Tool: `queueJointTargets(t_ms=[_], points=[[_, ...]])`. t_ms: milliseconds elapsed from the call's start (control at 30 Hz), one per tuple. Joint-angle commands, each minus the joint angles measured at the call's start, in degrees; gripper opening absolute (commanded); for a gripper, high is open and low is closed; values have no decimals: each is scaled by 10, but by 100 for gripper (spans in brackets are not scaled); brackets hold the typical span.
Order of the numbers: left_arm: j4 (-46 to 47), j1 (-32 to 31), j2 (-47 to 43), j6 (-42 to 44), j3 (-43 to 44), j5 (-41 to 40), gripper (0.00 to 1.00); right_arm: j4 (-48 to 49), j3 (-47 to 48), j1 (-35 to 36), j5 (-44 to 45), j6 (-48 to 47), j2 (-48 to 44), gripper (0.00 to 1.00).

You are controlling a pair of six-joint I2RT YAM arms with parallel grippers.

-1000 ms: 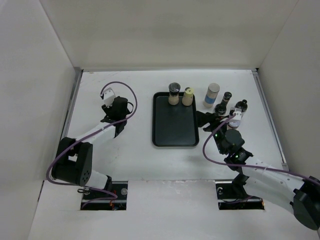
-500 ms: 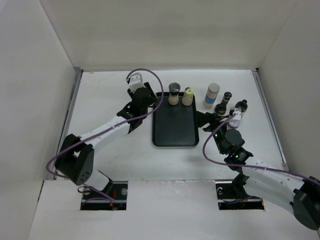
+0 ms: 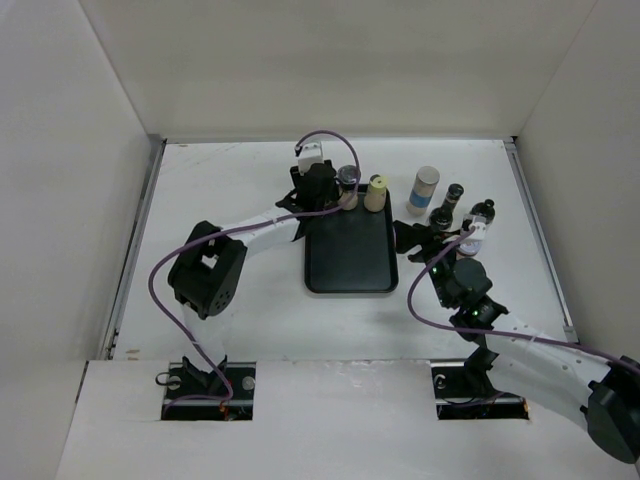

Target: Organize the condiment bottles

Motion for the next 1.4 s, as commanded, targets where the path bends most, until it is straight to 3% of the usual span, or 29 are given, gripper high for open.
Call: queueJointTargets(t_ms=[0, 400, 733, 933, 1033, 1200, 1267, 1367], points=[[25, -3, 2, 16, 37, -12, 34, 16, 19, -4, -9, -3, -6, 69], [27, -3, 50, 16, 34, -19, 39, 16, 19, -13, -12, 0, 3, 70], [41, -14, -7, 11, -1, -24, 80, 15, 20, -12, -12, -4, -4, 79], [59, -21, -95, 5, -44, -15, 92, 6, 23, -11, -18, -3, -17, 81], [96, -22, -166, 3, -100, -7, 93, 5, 27, -11, -43, -2, -20, 72], [157, -13, -301, -30, -257, -12, 85, -44, 72, -15, -48, -2, 10, 32], [160, -5, -343, -51, -322, -13, 80, -100, 120, -17, -43, -8, 34, 27], [149, 21, -392, -90, -406, -5, 71, -185, 200, -38, -33, -31, 82, 32]])
